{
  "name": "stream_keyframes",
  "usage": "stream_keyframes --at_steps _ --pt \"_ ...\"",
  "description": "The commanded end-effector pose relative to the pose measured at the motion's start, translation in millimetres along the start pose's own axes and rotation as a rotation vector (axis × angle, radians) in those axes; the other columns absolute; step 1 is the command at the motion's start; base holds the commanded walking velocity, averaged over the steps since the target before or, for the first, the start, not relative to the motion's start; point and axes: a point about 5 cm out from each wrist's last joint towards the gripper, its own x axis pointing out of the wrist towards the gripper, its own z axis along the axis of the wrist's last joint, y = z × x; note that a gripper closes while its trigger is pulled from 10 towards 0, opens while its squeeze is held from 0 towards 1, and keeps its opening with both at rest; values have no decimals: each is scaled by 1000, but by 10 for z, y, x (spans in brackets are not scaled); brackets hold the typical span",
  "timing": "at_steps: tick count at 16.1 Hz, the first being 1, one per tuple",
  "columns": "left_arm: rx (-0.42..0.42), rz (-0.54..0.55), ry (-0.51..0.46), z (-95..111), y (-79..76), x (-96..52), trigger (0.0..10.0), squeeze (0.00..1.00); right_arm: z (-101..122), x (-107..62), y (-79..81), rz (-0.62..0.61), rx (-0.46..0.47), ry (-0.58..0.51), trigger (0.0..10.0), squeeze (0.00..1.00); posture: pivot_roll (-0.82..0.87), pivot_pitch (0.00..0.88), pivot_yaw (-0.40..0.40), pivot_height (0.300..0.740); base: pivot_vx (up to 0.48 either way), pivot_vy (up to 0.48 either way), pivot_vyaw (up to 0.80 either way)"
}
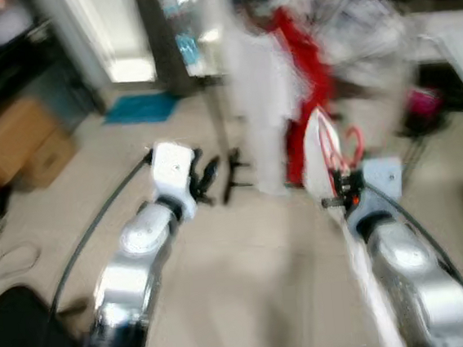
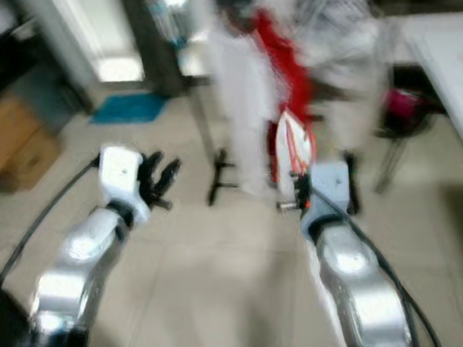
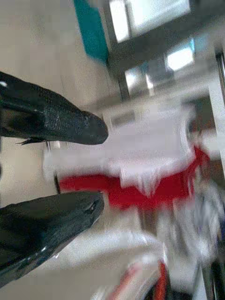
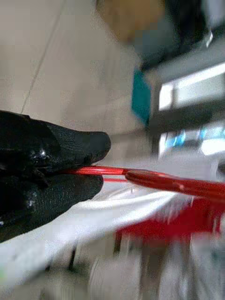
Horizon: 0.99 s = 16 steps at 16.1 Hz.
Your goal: Hang hanger
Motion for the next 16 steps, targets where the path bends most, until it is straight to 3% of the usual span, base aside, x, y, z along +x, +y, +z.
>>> stream_keyframes --at_steps 1,6,12,14,16 --pt "2 -7 -11 48 -42 26 10000 0 47 -27 -19 10 16 -25 10000 0 5 0 110 740 356 0 0" --pt "12 -7 -9 65 -29 2 10000 0 19 -16 -5 11 21 -8 10000 0 12 0 119 740 355 0 0" --pt "0 -42 2 70 -103 19 10000 0 17 -126 15 39 -24 8 10000 0 -15 25 149 740 356 0 0" --pt "9 -57 6 51 -121 21 10000 0 -25 -138 33 46 -72 35 10000 0 -32 48 125 740 354 0 800" --pt "-4 -39 8 48 -82 23 10000 0 48 -152 47 60 -18 7 10000 0 -32 52 127 740 356 0 400"
